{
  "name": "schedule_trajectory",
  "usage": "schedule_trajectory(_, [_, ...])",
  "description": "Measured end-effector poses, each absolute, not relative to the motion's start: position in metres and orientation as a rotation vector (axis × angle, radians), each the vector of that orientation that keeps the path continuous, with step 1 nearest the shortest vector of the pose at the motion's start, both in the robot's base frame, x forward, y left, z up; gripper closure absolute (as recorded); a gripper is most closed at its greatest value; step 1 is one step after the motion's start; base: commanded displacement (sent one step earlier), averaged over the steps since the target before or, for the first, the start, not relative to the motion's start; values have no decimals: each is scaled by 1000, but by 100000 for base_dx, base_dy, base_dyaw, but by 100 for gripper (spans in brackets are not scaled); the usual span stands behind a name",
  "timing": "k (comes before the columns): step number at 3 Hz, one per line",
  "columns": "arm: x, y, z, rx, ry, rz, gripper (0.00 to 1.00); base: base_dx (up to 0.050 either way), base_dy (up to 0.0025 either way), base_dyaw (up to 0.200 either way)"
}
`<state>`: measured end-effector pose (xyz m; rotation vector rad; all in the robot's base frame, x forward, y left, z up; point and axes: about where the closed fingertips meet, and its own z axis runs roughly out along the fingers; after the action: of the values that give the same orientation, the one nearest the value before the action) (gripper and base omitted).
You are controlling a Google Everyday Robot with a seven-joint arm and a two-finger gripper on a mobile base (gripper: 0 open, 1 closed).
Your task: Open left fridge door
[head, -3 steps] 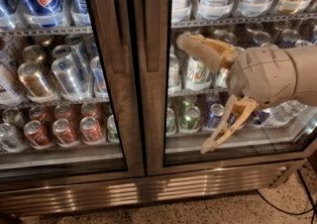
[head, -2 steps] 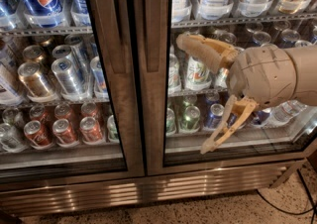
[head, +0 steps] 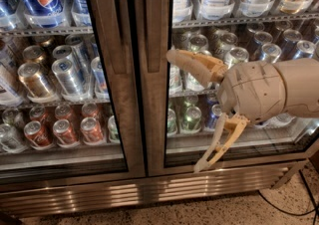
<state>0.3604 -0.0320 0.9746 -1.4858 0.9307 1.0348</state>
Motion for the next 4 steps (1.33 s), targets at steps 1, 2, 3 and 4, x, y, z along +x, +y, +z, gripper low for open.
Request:
schedule_trajectory(1, [358,-6,978,-1526,905,1048,0,0,0,0])
schedule_trajectory(2, [353,27,982,-1580,878,1063,0,0,0,0])
schedule_trajectory(3, [353,27,982,-1580,878,1063,0,0,0,0])
schedule_trajectory(4, [378,27,997,-1565,943,1068,0,0,0,0])
